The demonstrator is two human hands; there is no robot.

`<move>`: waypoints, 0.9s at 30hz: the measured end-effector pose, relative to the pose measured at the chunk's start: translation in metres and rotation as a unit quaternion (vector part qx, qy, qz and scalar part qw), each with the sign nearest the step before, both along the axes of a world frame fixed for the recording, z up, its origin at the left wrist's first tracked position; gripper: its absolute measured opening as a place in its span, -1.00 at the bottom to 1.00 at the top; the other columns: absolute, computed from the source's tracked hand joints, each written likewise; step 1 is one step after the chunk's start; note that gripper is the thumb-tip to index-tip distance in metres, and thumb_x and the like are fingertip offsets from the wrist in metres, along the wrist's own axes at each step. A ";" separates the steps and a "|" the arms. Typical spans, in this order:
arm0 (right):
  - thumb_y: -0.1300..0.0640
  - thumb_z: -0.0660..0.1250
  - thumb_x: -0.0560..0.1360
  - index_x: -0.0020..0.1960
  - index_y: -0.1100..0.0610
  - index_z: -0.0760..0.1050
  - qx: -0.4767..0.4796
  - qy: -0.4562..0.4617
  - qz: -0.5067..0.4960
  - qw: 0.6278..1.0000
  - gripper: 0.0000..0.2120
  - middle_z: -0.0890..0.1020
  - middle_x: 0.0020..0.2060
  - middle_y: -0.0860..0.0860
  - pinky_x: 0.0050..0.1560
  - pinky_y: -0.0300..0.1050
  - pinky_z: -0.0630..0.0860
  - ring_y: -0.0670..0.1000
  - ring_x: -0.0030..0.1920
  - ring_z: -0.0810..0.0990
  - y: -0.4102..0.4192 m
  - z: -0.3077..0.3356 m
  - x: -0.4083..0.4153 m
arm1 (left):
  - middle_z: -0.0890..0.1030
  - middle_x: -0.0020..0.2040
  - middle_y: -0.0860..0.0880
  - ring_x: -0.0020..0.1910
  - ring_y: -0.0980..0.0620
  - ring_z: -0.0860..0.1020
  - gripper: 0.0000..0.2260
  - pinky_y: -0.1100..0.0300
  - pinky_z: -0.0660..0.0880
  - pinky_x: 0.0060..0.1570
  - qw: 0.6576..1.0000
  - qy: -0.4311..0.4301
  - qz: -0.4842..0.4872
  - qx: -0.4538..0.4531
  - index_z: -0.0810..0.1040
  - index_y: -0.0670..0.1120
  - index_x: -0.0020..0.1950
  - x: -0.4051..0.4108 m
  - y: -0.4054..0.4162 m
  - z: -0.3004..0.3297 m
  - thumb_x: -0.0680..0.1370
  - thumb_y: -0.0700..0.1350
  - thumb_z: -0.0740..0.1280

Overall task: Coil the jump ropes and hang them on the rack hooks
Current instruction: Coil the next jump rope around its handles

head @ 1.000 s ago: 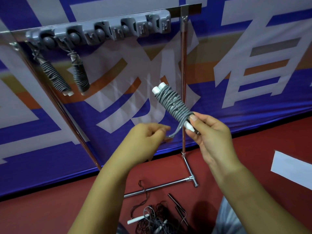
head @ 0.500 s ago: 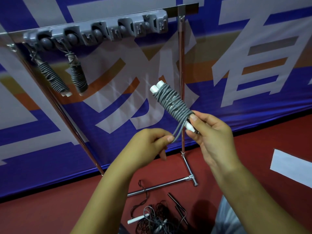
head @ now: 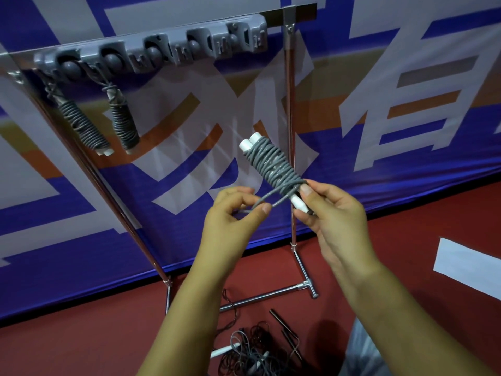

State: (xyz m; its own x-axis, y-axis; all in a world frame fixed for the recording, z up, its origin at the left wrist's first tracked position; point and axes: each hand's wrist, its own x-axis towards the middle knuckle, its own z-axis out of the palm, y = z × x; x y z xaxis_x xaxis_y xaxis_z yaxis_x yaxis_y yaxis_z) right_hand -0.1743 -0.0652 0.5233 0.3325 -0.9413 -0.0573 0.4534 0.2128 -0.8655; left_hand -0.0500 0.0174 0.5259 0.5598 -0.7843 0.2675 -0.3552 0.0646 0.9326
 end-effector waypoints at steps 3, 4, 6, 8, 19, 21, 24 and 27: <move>0.28 0.34 0.49 0.00 0.24 0.60 0.042 -0.026 0.040 0.998 -0.89 0.67 -0.19 0.07 -0.37 -0.35 0.52 -0.12 -0.25 0.66 -0.001 0.002 0.000 | 0.66 -0.09 -0.02 -0.04 -0.02 0.63 -0.86 0.05 0.55 0.06 0.980 0.153 -0.082 -0.092 0.65 -0.01 -0.28 -0.002 0.001 -0.003 0.36 -0.26 0.41; 0.28 0.34 0.49 0.00 0.25 0.60 0.054 -0.032 0.054 0.997 -0.88 0.68 -0.18 0.08 -0.37 -0.36 0.51 -0.10 -0.24 0.66 -0.001 0.003 0.000 | 0.66 -0.14 -0.06 -0.07 -0.02 0.64 -0.81 0.11 0.56 0.02 0.964 0.208 -0.111 -0.124 0.65 -0.04 -0.30 -0.003 0.001 -0.001 0.34 -0.33 0.38; 0.27 0.34 0.48 -0.02 0.25 0.61 0.072 -0.043 0.080 0.993 -0.89 0.69 -0.19 0.10 -0.37 -0.37 0.51 -0.07 -0.23 0.66 0.000 0.006 0.001 | 0.65 -0.24 -0.06 -0.17 0.01 0.66 -0.75 0.19 0.56 -0.03 0.927 0.289 -0.170 -0.166 0.62 -0.06 -0.35 -0.004 0.002 0.001 0.27 -0.42 0.37; 0.28 0.34 0.48 -0.04 0.26 0.61 0.088 -0.051 0.103 0.989 -0.90 0.69 -0.23 0.10 -0.39 -0.38 0.51 -0.06 -0.26 0.67 0.002 0.008 0.004 | 0.63 -0.30 -0.03 -0.27 0.06 0.62 -0.80 0.22 0.55 -0.07 0.906 0.307 -0.224 -0.185 0.59 -0.06 -0.35 -0.001 0.003 0.003 0.24 -0.37 0.36; 0.26 0.33 0.49 -0.01 0.30 0.60 0.185 -0.082 0.134 0.970 -0.86 0.68 -0.15 0.13 -0.44 -0.41 0.49 -0.08 -0.30 0.67 0.010 0.006 0.001 | 0.48 -0.38 0.00 -0.37 0.09 0.46 -0.60 0.26 0.41 -0.30 0.970 -0.193 -0.148 -0.011 0.50 -0.20 -0.39 0.010 0.020 0.012 0.51 0.07 0.29; 0.26 0.34 0.47 -0.01 0.28 0.60 0.176 -0.089 0.131 0.971 -0.86 0.68 -0.16 0.11 -0.43 -0.41 0.49 -0.10 -0.29 0.67 0.010 0.011 0.000 | 0.45 -0.37 0.00 -0.37 0.06 0.45 -0.60 0.27 0.40 -0.32 0.968 -0.224 -0.105 -0.029 0.45 -0.19 -0.42 0.008 0.018 0.008 0.49 0.05 0.34; 0.24 0.37 0.42 0.00 0.28 0.61 0.174 -0.101 0.134 0.970 -0.81 0.68 -0.08 0.12 -0.43 -0.41 0.49 -0.11 -0.25 0.66 0.011 0.015 -0.001 | 0.44 -0.29 0.01 -0.35 0.09 0.43 -0.64 0.37 0.36 -0.31 0.966 -0.253 -0.023 -0.050 0.41 -0.11 -0.39 0.002 0.020 0.009 0.39 0.09 0.47; 0.20 0.39 0.32 0.02 0.27 0.61 0.172 -0.104 0.145 0.969 -0.71 0.68 -0.02 0.14 -0.43 -0.41 0.48 -0.10 -0.19 0.65 0.013 0.018 -0.002 | 0.47 -0.20 0.04 -0.43 0.19 0.41 -0.75 0.45 0.37 -0.28 0.991 -0.133 -0.002 -0.013 0.48 0.04 -0.09 -0.005 0.021 0.017 0.35 0.03 0.48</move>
State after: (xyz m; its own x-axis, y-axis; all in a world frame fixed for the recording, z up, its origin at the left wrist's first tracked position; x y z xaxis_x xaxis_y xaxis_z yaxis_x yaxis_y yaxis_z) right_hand -0.1766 -0.0518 0.5415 0.6183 -0.7435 -0.2546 0.4875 0.6170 -0.6178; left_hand -0.0548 0.0385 0.5432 0.4633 -0.7771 0.4261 -0.5878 0.0904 0.8039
